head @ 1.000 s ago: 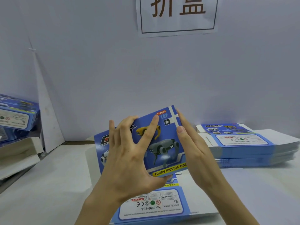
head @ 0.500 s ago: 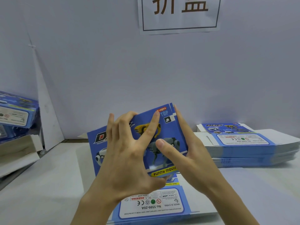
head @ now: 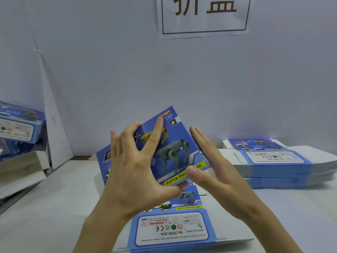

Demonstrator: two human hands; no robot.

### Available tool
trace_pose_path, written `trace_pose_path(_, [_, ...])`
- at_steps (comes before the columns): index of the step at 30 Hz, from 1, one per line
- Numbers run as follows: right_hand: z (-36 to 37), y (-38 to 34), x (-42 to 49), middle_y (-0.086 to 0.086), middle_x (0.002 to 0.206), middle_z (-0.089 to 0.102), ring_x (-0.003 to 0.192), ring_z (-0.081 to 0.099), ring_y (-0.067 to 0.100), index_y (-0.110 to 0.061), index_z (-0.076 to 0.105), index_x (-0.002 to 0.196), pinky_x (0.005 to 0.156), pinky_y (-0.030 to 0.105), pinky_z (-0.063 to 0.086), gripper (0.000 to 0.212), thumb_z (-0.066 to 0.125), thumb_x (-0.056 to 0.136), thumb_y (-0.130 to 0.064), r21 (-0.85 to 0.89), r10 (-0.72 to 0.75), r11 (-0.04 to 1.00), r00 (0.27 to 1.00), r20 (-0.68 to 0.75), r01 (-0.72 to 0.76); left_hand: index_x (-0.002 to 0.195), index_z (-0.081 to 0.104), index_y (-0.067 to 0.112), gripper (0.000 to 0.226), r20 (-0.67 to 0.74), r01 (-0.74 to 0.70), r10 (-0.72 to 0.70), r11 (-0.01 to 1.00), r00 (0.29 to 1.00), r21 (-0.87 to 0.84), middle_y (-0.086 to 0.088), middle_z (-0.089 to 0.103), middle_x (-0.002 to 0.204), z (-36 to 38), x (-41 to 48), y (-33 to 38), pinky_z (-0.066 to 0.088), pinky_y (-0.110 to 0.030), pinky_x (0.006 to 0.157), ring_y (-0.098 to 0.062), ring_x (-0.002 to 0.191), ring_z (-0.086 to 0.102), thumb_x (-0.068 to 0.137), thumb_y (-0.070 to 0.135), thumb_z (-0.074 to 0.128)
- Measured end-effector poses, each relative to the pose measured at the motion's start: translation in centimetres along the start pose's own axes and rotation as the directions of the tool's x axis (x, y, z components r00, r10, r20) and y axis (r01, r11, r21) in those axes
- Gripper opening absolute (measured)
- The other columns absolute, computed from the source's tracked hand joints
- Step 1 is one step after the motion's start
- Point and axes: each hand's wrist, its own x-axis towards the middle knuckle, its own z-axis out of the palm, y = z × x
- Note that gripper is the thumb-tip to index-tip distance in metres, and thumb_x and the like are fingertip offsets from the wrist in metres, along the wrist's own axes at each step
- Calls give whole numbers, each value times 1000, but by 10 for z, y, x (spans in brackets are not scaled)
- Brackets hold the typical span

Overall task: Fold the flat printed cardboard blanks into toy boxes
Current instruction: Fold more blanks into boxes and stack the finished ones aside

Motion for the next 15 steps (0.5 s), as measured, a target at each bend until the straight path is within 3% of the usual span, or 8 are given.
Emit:
trace_pose_path(2, [4, 0, 1, -28, 154, 24, 142, 24, -2, -62, 20, 141, 114, 44, 31, 72, 57, 79, -61, -21, -18, 1000, 1000, -11, 18, 152, 24, 26, 117, -6, 3, -3, 1000, 1000, -2, -14, 34, 133, -2, 0, 0, 31, -63, 105, -30, 127, 32, 52, 74, 59])
trace_pose_path(4, [9, 1, 1, -29, 153, 25, 141, 25, -4, -60, 19, 142, 115, 36, 31, 72, 57, 80, -59, -60, -50, 997, 998, -28, 48, 152, 27, 24, 116, -8, -2, 2, 1000, 1000, 7, -16, 35, 132, -4, 1, 0, 33, -64, 103, -31, 124, 32, 51, 73, 57])
trace_pose_path(6, [13, 3, 1, -32, 152, 22, 140, 19, -11, -60, 16, 142, 114, 17, 26, 73, 57, 81, -59, -121, -76, 990, 996, -40, 71, 150, 31, 21, 116, -19, -9, 10, 1000, 1000, 19, -19, 37, 131, -5, 1, 0, 34, -66, 101, -31, 122, 31, 50, 73, 56])
trace_pose_path(9, [14, 5, 0, -35, 153, 14, 138, 10, -17, -58, 9, 144, 98, -6, 16, 77, 55, 82, -62, -204, -71, 977, 997, -5, 69, 149, 33, 20, 113, -18, -34, 34, 999, 999, 38, -20, 38, 130, -7, 3, -2, 27, -69, 105, -30, 122, 30, 51, 72, 55])
trace_pose_path(11, [13, 2, 0, -38, 150, 17, 136, 15, -19, -61, 7, 143, 96, -4, 22, 78, 53, 81, -66, -136, -25, 990, 999, 46, 31, 149, 27, 26, 112, 20, -48, 48, 999, 999, 0, -17, 35, 134, -8, 2, -5, 10, -62, 115, -32, 129, 31, 51, 70, 56])
trace_pose_path(12, [12, 0, 1, -39, 146, 27, 133, 26, -17, -61, 11, 143, 96, 1, 30, 77, 55, 80, -63, -4, 5, 1000, 998, 57, -5, 150, 24, 28, 112, 53, -82, 82, 997, 995, -9, -15, 32, 137, -8, 2, -7, 2, -55, 118, -32, 133, 29, 51, 69, 56])
trace_pose_path(15, [6, 2, 4, -28, 134, 51, 115, 56, -6, -55, 23, 142, 83, 15, 51, 84, 70, 72, -53, 246, 129, 963, 991, -46, -114, 152, 21, 30, 109, 130, -236, 233, 972, 964, 8, -13, 28, 147, -5, 0, -8, -4, -51, 119, -28, 144, 17, 56, 70, 55])
